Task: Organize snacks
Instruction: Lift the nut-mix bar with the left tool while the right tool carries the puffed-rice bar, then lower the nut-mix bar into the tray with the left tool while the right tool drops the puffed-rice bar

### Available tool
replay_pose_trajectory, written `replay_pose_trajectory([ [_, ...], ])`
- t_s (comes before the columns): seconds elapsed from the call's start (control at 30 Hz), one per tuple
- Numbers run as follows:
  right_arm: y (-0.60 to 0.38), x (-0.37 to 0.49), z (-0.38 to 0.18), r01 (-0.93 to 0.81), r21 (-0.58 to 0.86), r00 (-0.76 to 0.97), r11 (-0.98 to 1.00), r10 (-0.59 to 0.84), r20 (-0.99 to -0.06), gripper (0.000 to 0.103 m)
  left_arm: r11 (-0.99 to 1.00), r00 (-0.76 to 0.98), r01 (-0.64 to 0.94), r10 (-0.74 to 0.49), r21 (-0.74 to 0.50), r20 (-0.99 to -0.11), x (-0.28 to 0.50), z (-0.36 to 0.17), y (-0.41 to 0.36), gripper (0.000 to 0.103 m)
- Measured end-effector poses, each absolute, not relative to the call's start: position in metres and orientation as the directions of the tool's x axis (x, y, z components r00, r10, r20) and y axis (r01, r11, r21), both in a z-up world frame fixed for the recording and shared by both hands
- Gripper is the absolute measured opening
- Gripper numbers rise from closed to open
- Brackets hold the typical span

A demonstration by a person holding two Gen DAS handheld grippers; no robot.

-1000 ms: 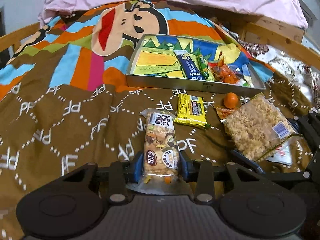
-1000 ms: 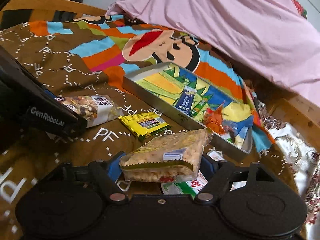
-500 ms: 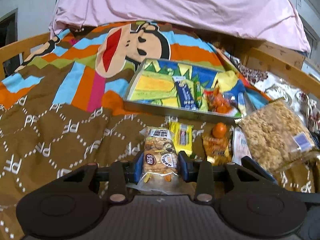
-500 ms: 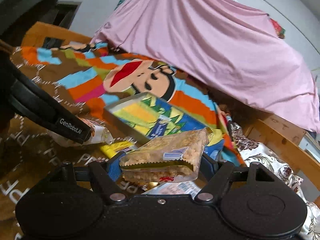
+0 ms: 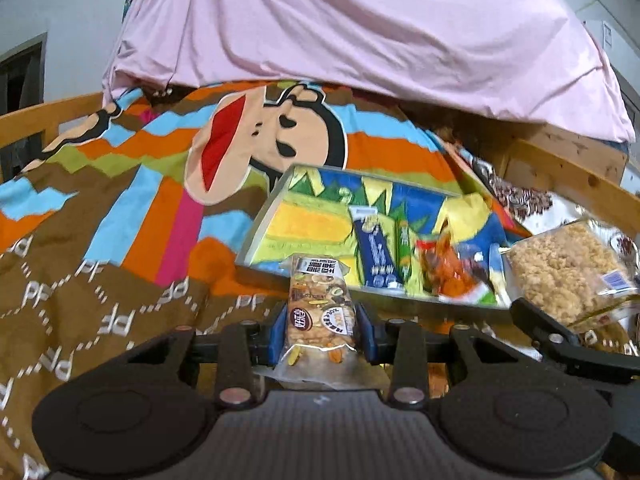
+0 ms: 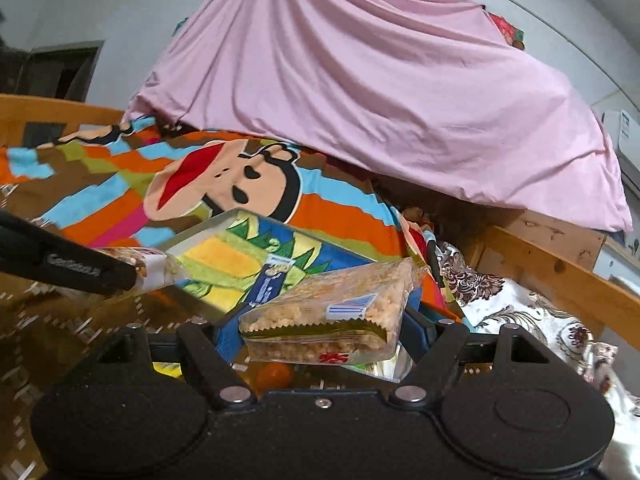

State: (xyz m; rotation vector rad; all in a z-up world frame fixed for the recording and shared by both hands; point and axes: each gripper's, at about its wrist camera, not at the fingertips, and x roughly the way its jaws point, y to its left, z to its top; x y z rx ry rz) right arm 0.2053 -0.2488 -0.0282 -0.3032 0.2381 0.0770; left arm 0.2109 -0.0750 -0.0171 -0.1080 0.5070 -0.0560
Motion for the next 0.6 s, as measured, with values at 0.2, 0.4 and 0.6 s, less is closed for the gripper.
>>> replay_pose_trajectory([
  [0.2, -0.267, 0.255, -0.031, -0.103, -0.236, 0.978, 0.966, 0.054, -0.203, 0.078, 0.994, 0.893, 0.060, -0.096, -0.095, -0.441, 0.259, -0.012, -0.090, 0.040],
  [0.4, -0.285, 0.311, -0.044, -0.094, -0.152, 0.979, 0.984, 0.064, -0.191, 0.078, 0.993, 0.905, 0.105, -0.114, -0.045, -0.411, 0.311, -0.016, -0.114, 0.040],
  [0.6, -0.309, 0.355, -0.063, -0.083, -0.038, 0.971, 0.996, 0.072, -0.229, 0.078, 0.986, 0.898, 0.169, -0.156, -0.004, -0.412, 0.356, -0.032, -0.140, 0.040],
])
